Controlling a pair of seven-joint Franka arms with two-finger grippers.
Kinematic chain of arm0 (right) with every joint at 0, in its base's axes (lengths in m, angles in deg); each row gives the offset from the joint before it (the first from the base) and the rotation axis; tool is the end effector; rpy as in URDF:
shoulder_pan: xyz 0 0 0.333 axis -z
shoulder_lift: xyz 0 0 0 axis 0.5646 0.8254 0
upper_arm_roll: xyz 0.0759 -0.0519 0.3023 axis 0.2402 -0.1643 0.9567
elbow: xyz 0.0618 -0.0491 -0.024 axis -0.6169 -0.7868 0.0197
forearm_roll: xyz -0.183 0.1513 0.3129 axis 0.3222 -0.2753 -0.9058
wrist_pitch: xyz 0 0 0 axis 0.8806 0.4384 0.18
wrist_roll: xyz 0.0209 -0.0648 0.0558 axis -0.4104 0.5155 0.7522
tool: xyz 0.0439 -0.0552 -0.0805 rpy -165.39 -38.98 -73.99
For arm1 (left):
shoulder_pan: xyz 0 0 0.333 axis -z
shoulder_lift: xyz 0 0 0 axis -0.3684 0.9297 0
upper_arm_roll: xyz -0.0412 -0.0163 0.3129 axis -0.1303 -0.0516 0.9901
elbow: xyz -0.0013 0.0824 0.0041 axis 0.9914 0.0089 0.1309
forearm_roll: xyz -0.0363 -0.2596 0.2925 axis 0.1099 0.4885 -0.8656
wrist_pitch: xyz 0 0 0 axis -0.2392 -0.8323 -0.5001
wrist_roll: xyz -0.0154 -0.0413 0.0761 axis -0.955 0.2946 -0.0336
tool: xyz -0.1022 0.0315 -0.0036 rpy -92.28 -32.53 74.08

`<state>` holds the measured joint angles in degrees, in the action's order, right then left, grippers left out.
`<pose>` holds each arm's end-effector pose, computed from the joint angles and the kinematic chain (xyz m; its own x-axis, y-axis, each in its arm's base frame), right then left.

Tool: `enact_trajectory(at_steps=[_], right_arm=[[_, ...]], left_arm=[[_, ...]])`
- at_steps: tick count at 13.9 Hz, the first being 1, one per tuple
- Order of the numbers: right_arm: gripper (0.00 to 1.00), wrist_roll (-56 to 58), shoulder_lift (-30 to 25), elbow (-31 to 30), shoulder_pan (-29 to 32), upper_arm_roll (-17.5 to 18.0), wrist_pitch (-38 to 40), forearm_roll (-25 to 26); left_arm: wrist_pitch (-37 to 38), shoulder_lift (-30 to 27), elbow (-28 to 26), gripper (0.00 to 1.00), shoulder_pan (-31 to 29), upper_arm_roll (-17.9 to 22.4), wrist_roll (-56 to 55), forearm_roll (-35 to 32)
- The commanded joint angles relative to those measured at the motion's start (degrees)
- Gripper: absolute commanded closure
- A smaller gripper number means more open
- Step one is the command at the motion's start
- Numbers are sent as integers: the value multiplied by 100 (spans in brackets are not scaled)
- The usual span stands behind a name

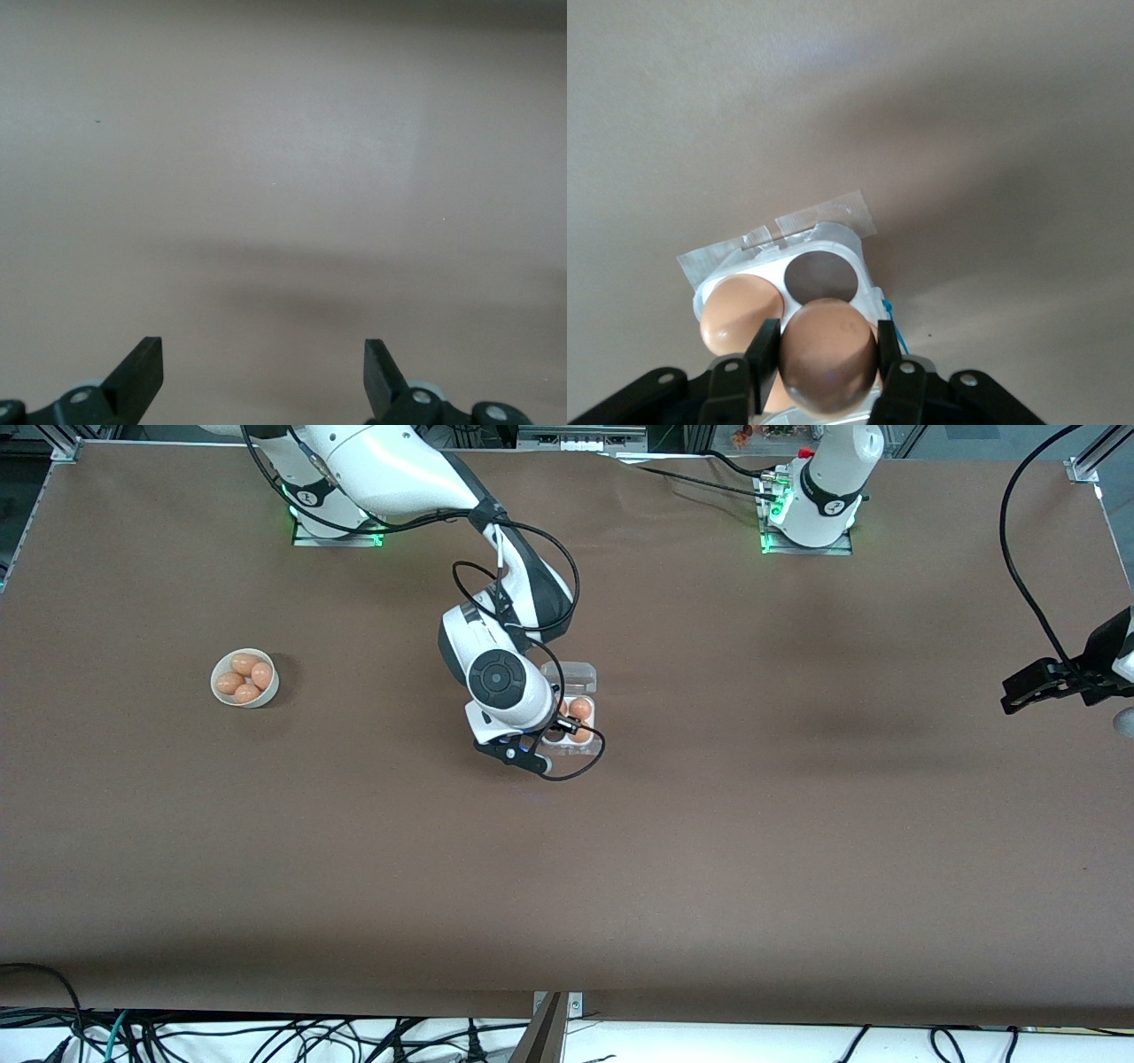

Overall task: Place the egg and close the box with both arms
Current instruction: 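Lower the egg into the empty carton slot and open the right gripper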

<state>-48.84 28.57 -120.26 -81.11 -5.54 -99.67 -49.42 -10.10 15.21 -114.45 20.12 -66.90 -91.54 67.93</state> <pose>0.5486 0.4745 0.2400 0.9074 -0.3526 -0.2287 -0.3691 -0.9288 -0.0326 0.5992 0.0441 0.5776 0.9917 0.1268 0.0205 0.1280 -0.9891 -0.0732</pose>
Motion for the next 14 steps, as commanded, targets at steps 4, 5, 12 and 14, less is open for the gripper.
enact_trajectory(at_steps=[4,5,12,14], right_arm=[[84,-111,223,205,33,178,-146,-79],[83,-102,232,205,33,187,-146,-79],[0,-76,206,213,86,178,-146,-62],[0,-75,197,309,121,169,-129,-71]], left_arm=[[137,58,168,0,-18,-26,55,-21],[145,58,160,0,-18,-26,47,-21],[154,84,142,0,44,-35,11,-21],[172,84,133,0,53,-43,3,-21]])
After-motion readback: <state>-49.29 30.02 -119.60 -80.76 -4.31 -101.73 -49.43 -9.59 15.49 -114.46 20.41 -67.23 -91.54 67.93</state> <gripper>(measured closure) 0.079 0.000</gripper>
